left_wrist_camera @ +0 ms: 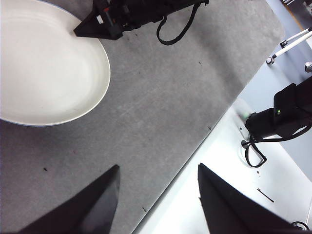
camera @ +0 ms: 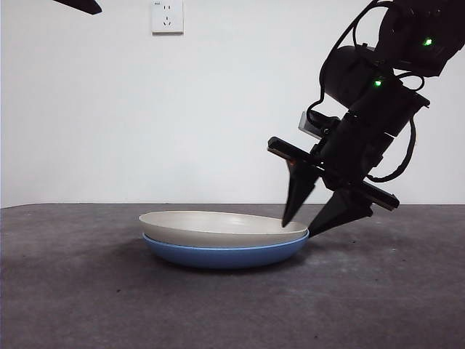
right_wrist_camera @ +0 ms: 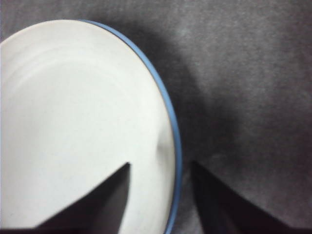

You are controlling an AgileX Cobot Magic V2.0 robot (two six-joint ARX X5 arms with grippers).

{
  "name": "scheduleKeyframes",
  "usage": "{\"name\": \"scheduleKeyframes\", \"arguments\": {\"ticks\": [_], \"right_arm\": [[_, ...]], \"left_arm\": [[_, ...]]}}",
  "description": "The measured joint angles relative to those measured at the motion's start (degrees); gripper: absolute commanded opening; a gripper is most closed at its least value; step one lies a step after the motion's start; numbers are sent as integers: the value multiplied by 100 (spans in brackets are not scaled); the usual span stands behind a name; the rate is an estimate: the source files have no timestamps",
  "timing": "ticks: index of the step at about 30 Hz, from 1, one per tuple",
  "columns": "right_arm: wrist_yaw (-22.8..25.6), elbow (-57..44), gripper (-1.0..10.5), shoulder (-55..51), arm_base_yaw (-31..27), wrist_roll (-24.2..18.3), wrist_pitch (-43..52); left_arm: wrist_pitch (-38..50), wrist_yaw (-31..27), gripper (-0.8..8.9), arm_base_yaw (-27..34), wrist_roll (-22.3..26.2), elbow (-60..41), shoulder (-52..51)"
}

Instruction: Pick up the white plate, put it on the blue plate, put it on desk

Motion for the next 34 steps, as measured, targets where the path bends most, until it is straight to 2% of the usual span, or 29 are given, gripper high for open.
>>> {"name": "scheduleKeyframes", "arguments": {"ticks": [6,12,16,23,29,34], "right_arm": [[26,11,257,-129,-2,-7,-289],[15,13,257,-990,-44,-201,-553],[-39,22,257,-1670,-37,-608,-1132],[-643,22,256,-2990,17,-1408,-2509],[-874,22,256,-3943,90,-1797,-3554],[-901,22,256,-4537,203,-1952,-4205]], "left_arm": [[0,0,252,0,0,0,0],[0,0,252,0,0,0,0],[0,0,252,0,0,0,0],[2,0,252,0,20,0,0],[2,0,252,0,39,0,0],[2,0,252,0,39,0,0]]}}
